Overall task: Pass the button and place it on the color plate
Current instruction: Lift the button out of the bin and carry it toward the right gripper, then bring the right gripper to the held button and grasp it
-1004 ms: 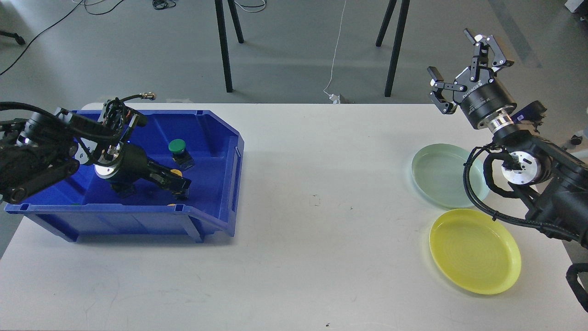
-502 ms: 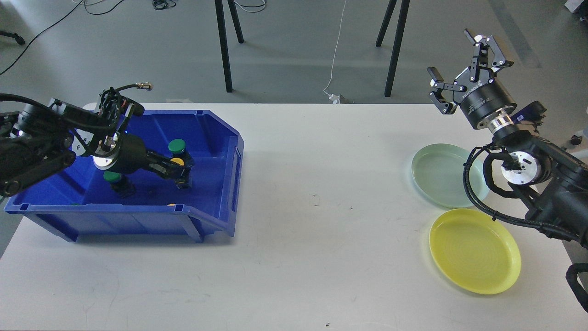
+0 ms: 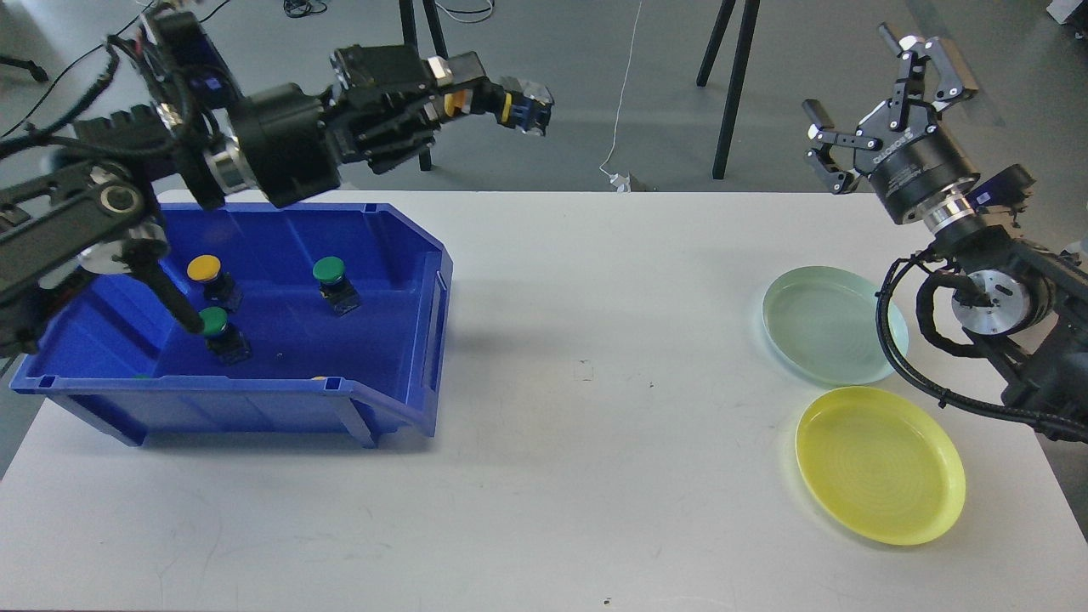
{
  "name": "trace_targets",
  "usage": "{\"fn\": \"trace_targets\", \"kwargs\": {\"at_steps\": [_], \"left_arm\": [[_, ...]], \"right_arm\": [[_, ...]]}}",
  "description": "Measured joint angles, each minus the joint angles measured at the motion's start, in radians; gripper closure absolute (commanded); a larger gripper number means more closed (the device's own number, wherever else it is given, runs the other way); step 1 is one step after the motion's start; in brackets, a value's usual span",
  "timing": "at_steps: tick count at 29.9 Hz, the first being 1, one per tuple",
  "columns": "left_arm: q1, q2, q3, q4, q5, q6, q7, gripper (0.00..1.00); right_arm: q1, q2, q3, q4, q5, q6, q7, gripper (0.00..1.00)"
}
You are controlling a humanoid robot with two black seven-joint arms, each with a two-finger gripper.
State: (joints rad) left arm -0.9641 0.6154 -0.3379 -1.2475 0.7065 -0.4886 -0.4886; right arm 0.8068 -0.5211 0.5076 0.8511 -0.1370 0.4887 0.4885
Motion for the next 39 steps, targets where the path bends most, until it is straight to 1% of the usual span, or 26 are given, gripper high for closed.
{"fn": "trace_targets", "kwargs": {"at_steps": [1, 2, 6, 9, 11, 13, 18, 20, 24, 34, 39], "left_arm": [[0.022, -0.028, 0.000, 0.004, -0.001, 0.000, 0.000, 1.00], [0.046, -0.056, 0.000, 0.009, -0.001, 0.000, 0.000, 1.00], [0.102, -0.120, 0.000, 0.020, 0.002, 0.000, 0.000, 1.00], [0.115, -0.144, 0.006, 0.031, 0.004, 0.000, 0.000, 0.99], [0.118, -0.155, 0.008, 0.035, 0.005, 0.000, 0.000, 0.99], [0.120, -0.158, 0.009, 0.037, 0.005, 0.000, 0.000, 0.99], [0.123, -0.160, 0.010, 0.039, 0.005, 0.000, 0.000, 0.99], [0.123, -0.160, 0.011, 0.039, 0.005, 0.000, 0.000, 0.98], [0.127, -0.160, 0.011, 0.044, 0.005, 0.000, 0.000, 0.98], [0.128, -0.161, 0.008, 0.049, 0.030, 0.000, 0.000, 0.98], [0.128, -0.161, 0.007, 0.051, 0.031, 0.000, 0.000, 0.98]], "right_arm": [[-0.007, -0.026, -0.012, 0.052, -0.035, -0.008, 0.000, 0.01], [-0.018, -0.054, -0.022, 0.115, -0.084, -0.040, 0.000, 0.01], [-0.086, -0.120, -0.032, 0.339, -0.231, -0.191, 0.000, 0.01], [-0.147, -0.130, -0.034, 0.443, -0.254, -0.219, 0.000, 0.01], [-0.178, -0.132, -0.036, 0.479, -0.256, -0.211, 0.000, 0.01], [-0.202, -0.132, -0.042, 0.495, -0.256, -0.178, 0.000, 0.01], [-0.248, -0.135, -0.038, 0.503, -0.203, -0.043, 0.000, 0.01], [-0.252, -0.143, -0.034, 0.508, -0.162, -0.014, 0.000, 0.01], [-0.240, -0.155, -0.037, 0.539, -0.107, -0.001, 0.000, 0.01], [-0.226, -0.143, -0.047, 0.571, -0.098, 0.000, 0.000, 0.02], [-0.212, -0.111, -0.049, 0.577, -0.098, 0.000, 0.000, 0.02]]}}
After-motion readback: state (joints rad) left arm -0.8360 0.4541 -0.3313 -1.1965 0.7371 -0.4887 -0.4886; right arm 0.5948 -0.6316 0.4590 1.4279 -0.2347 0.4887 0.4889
